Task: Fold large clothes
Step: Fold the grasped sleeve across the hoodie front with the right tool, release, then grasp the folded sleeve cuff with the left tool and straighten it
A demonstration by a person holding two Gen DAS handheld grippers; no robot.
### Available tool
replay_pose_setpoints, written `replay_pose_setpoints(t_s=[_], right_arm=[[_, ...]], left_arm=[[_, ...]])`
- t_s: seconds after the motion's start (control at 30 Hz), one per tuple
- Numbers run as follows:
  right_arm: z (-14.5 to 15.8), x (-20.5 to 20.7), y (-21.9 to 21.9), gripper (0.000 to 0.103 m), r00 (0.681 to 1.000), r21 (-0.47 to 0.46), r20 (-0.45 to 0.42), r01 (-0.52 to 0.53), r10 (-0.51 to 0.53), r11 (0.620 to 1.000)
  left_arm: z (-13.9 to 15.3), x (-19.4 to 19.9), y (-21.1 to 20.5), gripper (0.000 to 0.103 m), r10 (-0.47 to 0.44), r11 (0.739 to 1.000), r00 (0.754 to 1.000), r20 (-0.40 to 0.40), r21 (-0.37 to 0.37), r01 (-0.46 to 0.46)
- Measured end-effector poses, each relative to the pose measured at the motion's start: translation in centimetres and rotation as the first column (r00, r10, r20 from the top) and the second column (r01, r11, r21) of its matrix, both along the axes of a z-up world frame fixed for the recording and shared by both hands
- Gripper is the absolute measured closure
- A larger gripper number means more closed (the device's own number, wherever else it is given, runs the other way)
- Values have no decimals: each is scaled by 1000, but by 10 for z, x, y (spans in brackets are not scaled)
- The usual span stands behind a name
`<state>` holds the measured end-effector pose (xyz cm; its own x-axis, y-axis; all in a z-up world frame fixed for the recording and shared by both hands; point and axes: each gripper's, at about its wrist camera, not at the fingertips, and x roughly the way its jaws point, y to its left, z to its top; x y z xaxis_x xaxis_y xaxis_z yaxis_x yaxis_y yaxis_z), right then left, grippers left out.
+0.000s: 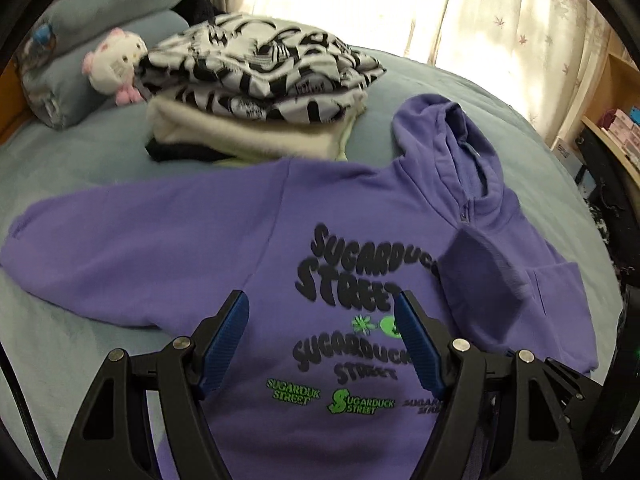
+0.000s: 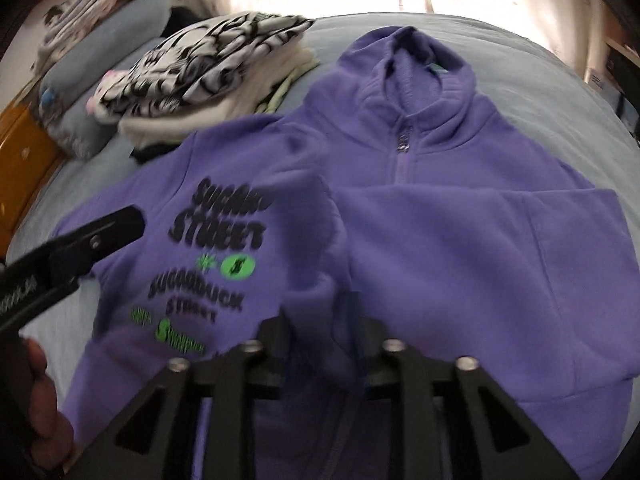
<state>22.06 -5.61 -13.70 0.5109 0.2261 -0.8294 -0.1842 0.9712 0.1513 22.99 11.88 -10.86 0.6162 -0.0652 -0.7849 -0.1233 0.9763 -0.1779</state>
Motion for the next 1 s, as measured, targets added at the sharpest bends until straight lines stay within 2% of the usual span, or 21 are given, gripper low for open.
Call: replay_pose_setpoints(t_s=[0.03,0.13,0.33,0.53,0.57,0.6,0.63,0.67,0.7,0.77,0.9,1.0], right_arm=[[1,-3,0,57,1000,-6,7,-6,6,1000],[10,-18,-11,47,1000,25,12,-8,8,1000],[22,-48,-50,47,999,147,-2,42,-42,988],[9,-81,-88,47,992,215,-30,129,-126,968],[7,-84,-93,47,990,228,-39,142,-137,963],[4,-88,-99,47,987,241,-49,159,-152,957],[1,-91,-104,47,984,250,-60,177,-168,952],[-1,-92,-110,47,980,255,-73,196,-184,947],[-1,-92,-112,47,977,260,-82,209,-195,943],[1,-92,-121,47,974,269,-80,225,-211,936],[18,-88,-138,47,969,225,-17,242,-245,944],[31,-83,-155,47,959,219,26,270,-282,938]], left_arm=[[-2,-2,-1,29,-9,1000,1000,-4,-12,9],[-4,-2,-5,29,-44,998,999,-2,-54,43],[-13,-1,-19,29,-137,963,991,-7,-234,131],[-36,12,-31,29,-173,947,983,-66,-286,147],[-39,15,-35,29,-175,948,982,-76,-284,147],[-41,18,-39,39,-178,950,980,-84,-276,149],[-43,20,-42,68,-188,949,978,-87,-272,158],[-45,23,-49,82,-215,945,972,-98,-273,182],[-45,25,-53,90,-226,945,968,-105,-264,192],[-29,27,-68,93,-245,954,968,-53,-189,231],[20,31,-94,95,-305,949,947,99,-48,310],[47,35,-94,95,-293,954,935,199,0,299]])
